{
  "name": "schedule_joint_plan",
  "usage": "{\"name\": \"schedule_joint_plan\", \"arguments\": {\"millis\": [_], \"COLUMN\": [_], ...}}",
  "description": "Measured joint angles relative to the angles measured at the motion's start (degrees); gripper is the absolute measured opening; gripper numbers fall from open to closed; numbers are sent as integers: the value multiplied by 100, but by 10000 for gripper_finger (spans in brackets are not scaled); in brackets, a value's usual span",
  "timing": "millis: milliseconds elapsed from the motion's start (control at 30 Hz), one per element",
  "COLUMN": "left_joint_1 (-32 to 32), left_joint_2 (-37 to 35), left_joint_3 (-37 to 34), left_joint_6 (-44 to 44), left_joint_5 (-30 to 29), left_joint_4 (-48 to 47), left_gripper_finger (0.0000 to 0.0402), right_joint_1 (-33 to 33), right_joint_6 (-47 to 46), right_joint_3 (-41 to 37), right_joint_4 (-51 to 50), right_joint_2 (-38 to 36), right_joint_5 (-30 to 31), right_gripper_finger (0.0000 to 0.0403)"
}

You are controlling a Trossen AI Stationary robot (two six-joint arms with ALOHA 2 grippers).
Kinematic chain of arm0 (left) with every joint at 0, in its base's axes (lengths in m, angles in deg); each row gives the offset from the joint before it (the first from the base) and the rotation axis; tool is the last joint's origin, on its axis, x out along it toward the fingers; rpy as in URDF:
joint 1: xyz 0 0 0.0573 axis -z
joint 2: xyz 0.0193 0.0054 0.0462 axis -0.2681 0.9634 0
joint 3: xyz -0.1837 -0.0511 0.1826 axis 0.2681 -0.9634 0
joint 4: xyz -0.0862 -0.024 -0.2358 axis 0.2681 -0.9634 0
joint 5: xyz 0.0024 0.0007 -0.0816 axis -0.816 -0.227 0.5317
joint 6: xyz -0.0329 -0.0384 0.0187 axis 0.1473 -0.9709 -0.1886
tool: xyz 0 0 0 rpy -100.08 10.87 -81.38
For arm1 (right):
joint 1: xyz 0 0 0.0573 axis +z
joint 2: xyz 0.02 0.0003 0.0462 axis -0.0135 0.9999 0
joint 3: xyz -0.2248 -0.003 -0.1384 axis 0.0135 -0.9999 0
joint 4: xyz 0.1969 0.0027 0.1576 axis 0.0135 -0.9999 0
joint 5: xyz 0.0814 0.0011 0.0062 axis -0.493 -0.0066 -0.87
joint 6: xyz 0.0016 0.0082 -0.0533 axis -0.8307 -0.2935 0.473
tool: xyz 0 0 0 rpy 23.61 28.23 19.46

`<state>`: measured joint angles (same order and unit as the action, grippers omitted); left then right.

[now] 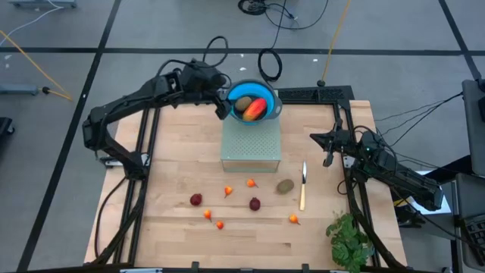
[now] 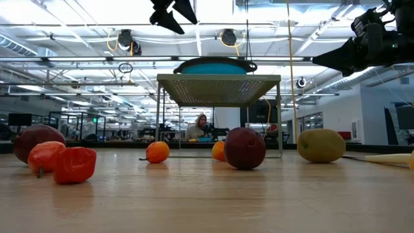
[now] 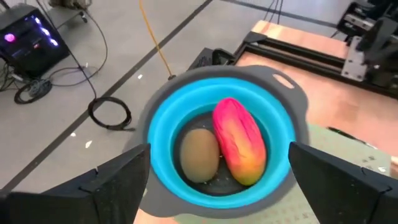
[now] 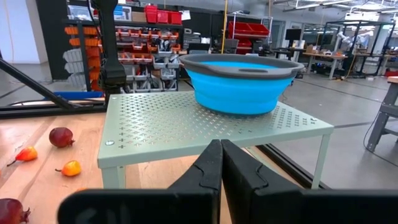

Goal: Pick & Place Fruit
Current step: Put the kiwi into the blue strainer bowl on the shelf

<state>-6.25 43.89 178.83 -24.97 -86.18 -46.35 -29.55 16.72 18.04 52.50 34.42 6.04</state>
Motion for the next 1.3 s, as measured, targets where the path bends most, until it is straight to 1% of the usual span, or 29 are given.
{"name": "schedule_joint_plan", "arguments": {"millis": [233,400,767,1000,1300], "left_joint_1": [180,396,877,1309,1686], "left_joint_2": [-104,-125,-122,-122,-122], "left_joint_3": [0,0,0,0,0], "left_joint_6": [-154,-162,-1430,-1499,-1502], "left_joint_5": [5,6,6,10,13], "left_joint_4": [-139,-128,-132,-135,-135], "left_gripper_finger": [378,372,380,372,376], "right_joint_1": [-2,0,0,0,0], "right_joint_6": [0,1,44,43,44], "right_joint_3": [0,0,0,0,0], "right_joint_4": [11,7,1,0,0], "right_joint_2": [0,-1,-1,-1,-2], "right_joint_5": [0,-15,-17,-20,-20], "right_gripper_finger": [0,0,0,0,0]}}
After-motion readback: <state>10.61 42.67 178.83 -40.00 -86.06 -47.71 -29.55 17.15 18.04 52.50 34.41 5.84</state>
